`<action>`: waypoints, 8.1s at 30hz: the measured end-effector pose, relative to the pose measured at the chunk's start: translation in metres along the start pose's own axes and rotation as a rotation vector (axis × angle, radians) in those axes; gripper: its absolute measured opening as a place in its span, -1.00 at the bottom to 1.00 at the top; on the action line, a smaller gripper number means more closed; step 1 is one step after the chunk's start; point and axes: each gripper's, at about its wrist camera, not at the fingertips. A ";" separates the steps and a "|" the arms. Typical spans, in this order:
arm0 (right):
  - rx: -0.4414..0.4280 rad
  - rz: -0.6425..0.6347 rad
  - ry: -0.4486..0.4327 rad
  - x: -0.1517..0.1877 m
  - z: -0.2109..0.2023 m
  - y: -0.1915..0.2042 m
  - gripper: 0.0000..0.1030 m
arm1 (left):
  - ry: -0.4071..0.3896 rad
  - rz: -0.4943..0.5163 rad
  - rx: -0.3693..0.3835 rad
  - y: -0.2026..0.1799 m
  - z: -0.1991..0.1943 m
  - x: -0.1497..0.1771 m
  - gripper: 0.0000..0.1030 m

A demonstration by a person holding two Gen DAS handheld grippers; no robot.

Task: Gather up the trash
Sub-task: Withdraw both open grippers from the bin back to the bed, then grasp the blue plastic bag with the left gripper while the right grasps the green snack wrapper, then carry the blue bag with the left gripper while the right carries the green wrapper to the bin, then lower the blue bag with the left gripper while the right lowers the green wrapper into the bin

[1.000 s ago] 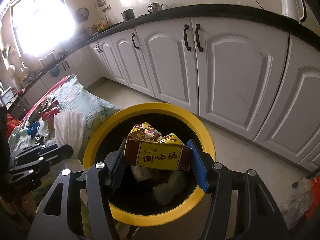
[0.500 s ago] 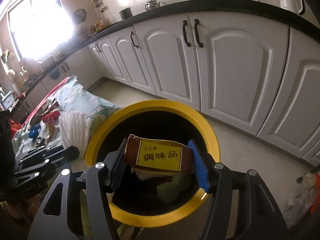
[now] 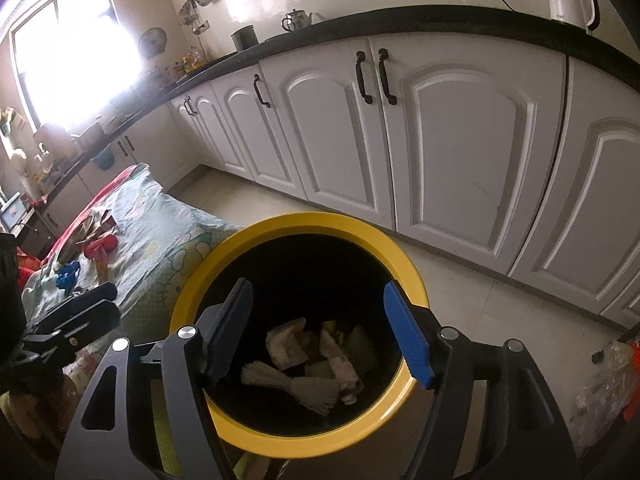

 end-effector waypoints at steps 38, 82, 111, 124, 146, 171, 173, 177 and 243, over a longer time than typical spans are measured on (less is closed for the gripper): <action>-0.158 -0.335 -0.038 -0.005 -0.023 0.150 0.47 | -0.271 -0.150 -0.259 0.096 -0.117 -0.011 0.78; -0.405 -0.650 0.085 0.028 0.042 0.332 0.39 | -0.341 -0.472 -0.509 0.246 -0.187 0.023 0.78; -0.467 -0.758 0.199 0.055 0.073 0.368 -0.66 | -0.231 -0.557 -0.438 0.289 -0.149 0.033 -0.77; -0.503 -0.761 0.177 0.054 0.045 0.362 -0.70 | -0.257 -0.457 -0.424 0.251 -0.166 0.033 -0.81; -0.391 -0.572 0.063 -0.003 0.020 0.280 -0.70 | -0.279 -0.280 -0.334 0.178 -0.164 0.007 -0.81; -0.240 -0.381 0.015 -0.026 0.014 0.184 -0.70 | -0.233 -0.139 -0.218 0.112 -0.134 -0.004 -0.81; -0.228 -0.365 0.015 -0.026 0.015 0.176 -0.70 | -0.228 -0.131 -0.210 0.108 -0.130 -0.004 -0.81; -0.200 -0.331 0.009 -0.027 0.015 0.162 -0.70 | -0.218 -0.112 -0.197 0.099 -0.124 -0.004 -0.81; -0.050 -0.052 0.073 -0.019 0.045 0.036 -0.62 | 0.113 0.182 0.055 -0.019 0.038 0.023 -0.79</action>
Point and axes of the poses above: each gripper's, at about its wrist camera, not at the fingertips, and z roughly the way its jaws point, y to its left, x to its underside, and after that the axes turned 4 degrees about x, right-handed
